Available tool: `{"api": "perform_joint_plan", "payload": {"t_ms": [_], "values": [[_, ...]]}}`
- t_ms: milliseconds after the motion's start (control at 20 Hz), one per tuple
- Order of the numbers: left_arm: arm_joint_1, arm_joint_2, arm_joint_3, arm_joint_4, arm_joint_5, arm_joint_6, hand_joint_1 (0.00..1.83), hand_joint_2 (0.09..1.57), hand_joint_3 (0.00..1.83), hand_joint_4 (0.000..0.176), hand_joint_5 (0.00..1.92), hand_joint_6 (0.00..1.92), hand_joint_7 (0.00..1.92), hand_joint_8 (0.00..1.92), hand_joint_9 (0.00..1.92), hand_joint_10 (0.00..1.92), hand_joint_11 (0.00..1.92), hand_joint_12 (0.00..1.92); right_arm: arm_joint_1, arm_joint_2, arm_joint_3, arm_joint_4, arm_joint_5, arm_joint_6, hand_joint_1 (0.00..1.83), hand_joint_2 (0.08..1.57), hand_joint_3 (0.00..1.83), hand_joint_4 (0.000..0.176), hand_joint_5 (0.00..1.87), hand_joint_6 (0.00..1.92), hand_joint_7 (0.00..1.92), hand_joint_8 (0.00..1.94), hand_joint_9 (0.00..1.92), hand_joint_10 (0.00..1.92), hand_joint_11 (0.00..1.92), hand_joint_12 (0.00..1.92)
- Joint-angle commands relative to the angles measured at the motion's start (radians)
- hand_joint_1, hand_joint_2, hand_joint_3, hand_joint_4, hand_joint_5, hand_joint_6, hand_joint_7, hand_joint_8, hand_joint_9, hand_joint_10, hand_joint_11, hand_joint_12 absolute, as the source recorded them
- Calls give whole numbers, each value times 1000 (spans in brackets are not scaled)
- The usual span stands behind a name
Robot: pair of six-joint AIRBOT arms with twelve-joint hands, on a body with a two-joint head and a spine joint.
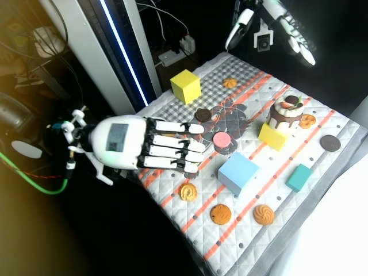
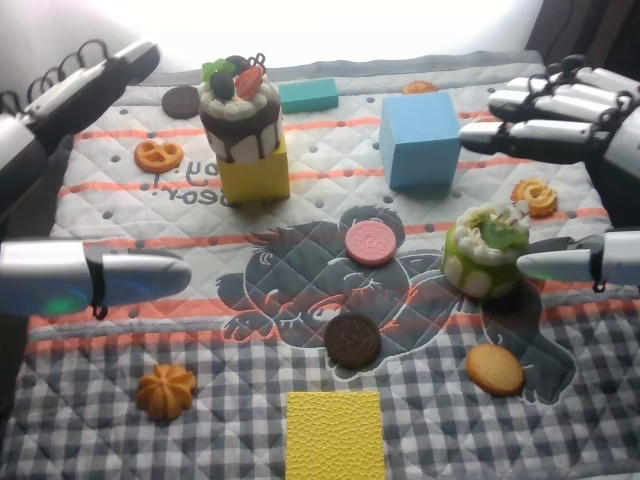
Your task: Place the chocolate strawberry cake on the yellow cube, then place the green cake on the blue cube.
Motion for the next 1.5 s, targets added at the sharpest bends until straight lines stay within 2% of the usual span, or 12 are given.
{"api": "perform_joint_plan", "payload": {"t_ms": [0,150,350,550,600,650,850,950,1100,1250,1300,1450], "values": [[-1,13,-5,14,-149,-7,827,742,0,176,0,0,0,0,0,0,0,0,21,-11,7,3,71,2,664,1013,0,176,334,1,219,0,190,4,0,684],[11,13,-11,12,-153,-8,813,723,0,176,0,0,0,0,0,0,0,0,45,-35,32,-14,8,2,726,1021,3,176,331,0,225,1,210,3,0,615],[12,9,-12,6,-159,-8,821,733,0,176,0,0,0,0,0,0,0,0,47,-51,47,-14,-38,2,835,1018,0,172,398,3,383,6,394,14,42,1064],[13,8,-12,1,-159,-9,826,743,0,176,0,0,0,0,0,0,0,0,50,-62,49,-22,-53,6,1122,1011,0,0,886,13,946,50,984,184,526,1261],[15,8,-12,-1,-159,-9,827,742,0,176,0,0,0,0,0,0,0,0,55,-62,48,-27,-53,9,1231,1110,0,0,1009,459,929,1066,816,1092,647,1599],[21,8,-12,-7,-160,-12,814,748,0,161,0,0,0,0,0,0,0,0,68,-62,48,-40,-52,12,1236,1163,0,0,919,770,872,1361,767,1314,661,1675],[36,7,-12,-19,-164,-28,830,761,3,146,0,0,0,0,0,0,0,0,82,-57,49,-51,-35,26,1254,1137,0,0,979,751,936,1294,889,1074,739,1471],[41,7,-12,-23,-164,-31,822,758,1,144,0,0,0,0,0,0,0,0,91,-48,52,-48,12,49,1252,1143,0,0,985,709,916,1351,874,1245,732,1591],[48,6,-12,-30,-166,-36,846,769,6,146,0,0,0,0,0,0,0,0,156,-53,74,-19,56,48,1197,1167,0,0,816,1155,952,1115,794,865,477,1458],[50,4,-12,-32,-166,-40,864,774,6,158,0,0,0,0,0,0,0,0,247,-117,146,21,46,46,1229,1148,0,0,857,1006,988,1143,865,729,552,1347],[51,4,-11,-32,-165,-40,869,774,6,158,0,0,0,0,0,0,0,0,271,-137,167,31,29,46,1333,1126,0,0,886,976,995,963,922,1146,661,1308],[51,3,-9,-32,-164,-40,869,792,13,148,0,0,0,0,0,0,0,0,330,-193,222,58,-41,25,1363,1103,0,0,885,1037,994,837,1042,1106,902,1157]]}}
